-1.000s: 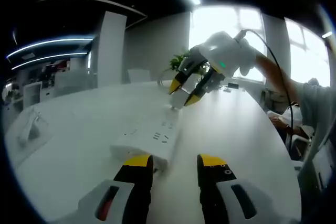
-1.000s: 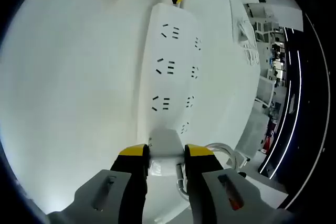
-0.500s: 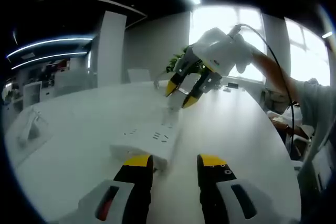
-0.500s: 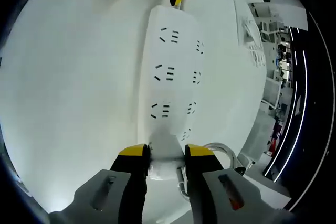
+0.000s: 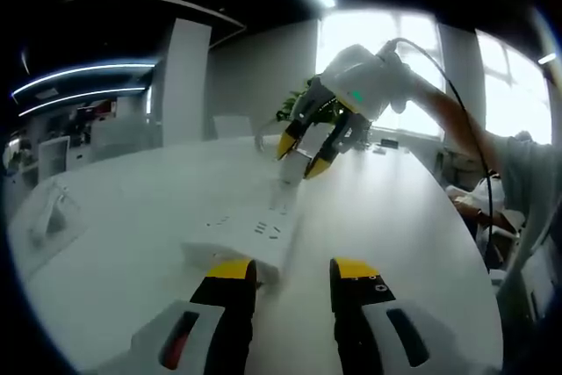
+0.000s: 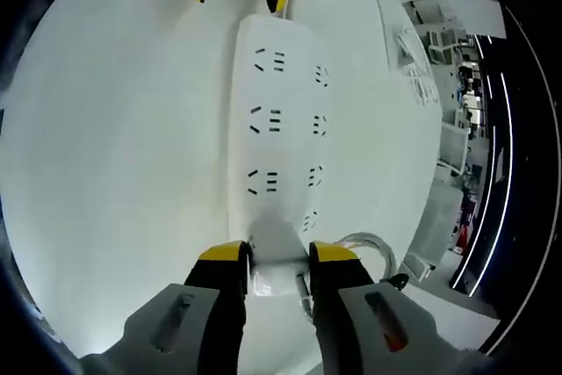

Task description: Straighten the power strip on the desk, plug the charger into it

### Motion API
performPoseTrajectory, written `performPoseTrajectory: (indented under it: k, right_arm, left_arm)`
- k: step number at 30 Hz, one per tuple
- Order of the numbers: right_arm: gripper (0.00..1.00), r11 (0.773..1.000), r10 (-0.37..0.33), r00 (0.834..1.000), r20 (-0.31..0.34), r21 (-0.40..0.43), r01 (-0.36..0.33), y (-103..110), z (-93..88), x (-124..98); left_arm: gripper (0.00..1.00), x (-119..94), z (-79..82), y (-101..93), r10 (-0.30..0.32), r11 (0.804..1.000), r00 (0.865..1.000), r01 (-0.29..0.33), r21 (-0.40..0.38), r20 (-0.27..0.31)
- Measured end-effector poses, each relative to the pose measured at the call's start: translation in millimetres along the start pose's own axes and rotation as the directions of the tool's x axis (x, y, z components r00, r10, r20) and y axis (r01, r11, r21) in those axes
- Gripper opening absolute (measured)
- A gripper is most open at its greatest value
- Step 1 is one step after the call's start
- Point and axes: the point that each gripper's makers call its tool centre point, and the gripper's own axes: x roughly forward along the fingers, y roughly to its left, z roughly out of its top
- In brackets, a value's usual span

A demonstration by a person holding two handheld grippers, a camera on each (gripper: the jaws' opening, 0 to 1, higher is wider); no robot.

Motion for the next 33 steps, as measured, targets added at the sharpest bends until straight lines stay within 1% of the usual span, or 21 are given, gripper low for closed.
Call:
performPoseTrajectory:
  k: [9,13,16,18,19,20,21,22,25,26,28,30,31,33]
  right_arm:
    - [0.25,1.0,-0.018,1.0,0.017,-0.002,0.018,-1,-1.5,-11]
    - [0.25,0.999,-0.032,0.999,0.035,-0.021,0.033,0,1.2,-10]
    - [0.25,1.0,-0.026,0.999,0.043,-0.003,0.026,-2,2.2,-8]
    - [0.25,1.0,-0.017,0.999,0.045,-0.007,0.017,-1,3.2,-6]
    - [0.25,0.998,0.0,0.998,0.058,-0.062,0.003,-1,7.0,-5]
    - [0.25,0.996,0.0,0.997,0.073,-0.088,0.007,-1,8.6,-4]
    - [0.25,0.997,0.002,0.997,0.073,-0.075,0.003,0,6.4,-4]
    - [0.25,0.998,0.011,0.996,0.088,-0.065,-0.006,-1,6.0,-4]
    - [0.24,0.998,0.059,0.986,0.157,0.021,-0.063,-3,3.7,-4]
    - [0.24,0.996,0.073,0.982,0.176,0.038,-0.08,-4,3.6,-4]
    - [0.24,0.993,0.097,0.979,0.181,0.052,-0.108,-8,2.3,-3]
    - [0.24,0.991,0.117,0.979,0.166,0.051,-0.127,-9,3.5,-1]
    - [0.24,0.989,0.131,0.98,0.153,0.042,-0.139,-9,4.3,0]
    - [0.24,0.989,0.15,0.979,0.138,-0.008,-0.151,-7,8.8,0]
  left_arm:
    - [0.34,0,-0.3,0.1,0.0,1.0,1.0,0.0,0.0,0.0]
    - [0.34,0,0.0,0.7,0.003,1.0,1.0,-0.003,0.002,0.0]
    - [0.34,1,0.2,-0.1,-0.002,1.0,1.0,0.002,0.0,0.001]
    - [0.34,1,-0.6,0.4,0.0,1.0,1.0,0.0,0.002,-0.002]
    - [0.34,1,-1.0,0.4,0.001,1.0,1.0,-0.001,0.002,-0.002]
    - [0.34,1,-1.2,0.3,0.0,1.0,1.0,0.0,0.0,-0.002]
    - [0.34,1,-1.1,0.2,-0.001,1.0,1.0,0.001,-0.001,-0.002]
    - [0.34,1,-0.9,0.1,-0.001,1.0,1.0,0.001,-0.001,-0.002]
    - [0.34,2,0.4,-1.3,-0.007,1.0,1.0,0.007,0.0,0.001]
    - [0.34,2,0.5,-1.6,-0.008,1.0,1.0,0.008,-0.001,0.001]
    - [0.34,2,0.7,-2.2,-0.008,1.0,1.0,0.008,0.004,-0.001]
    - [0.34,2,0.6,-3.9,-0.013,1.0,1.0,0.013,0.005,-0.002]
    - [0.34,2,0.6,-5.0,-0.017,1.0,1.0,0.017,0.003,-0.001]
    - [0.34,2,0.8,-7.2,-0.023,1.0,1.0,0.023,0.006,-0.002]
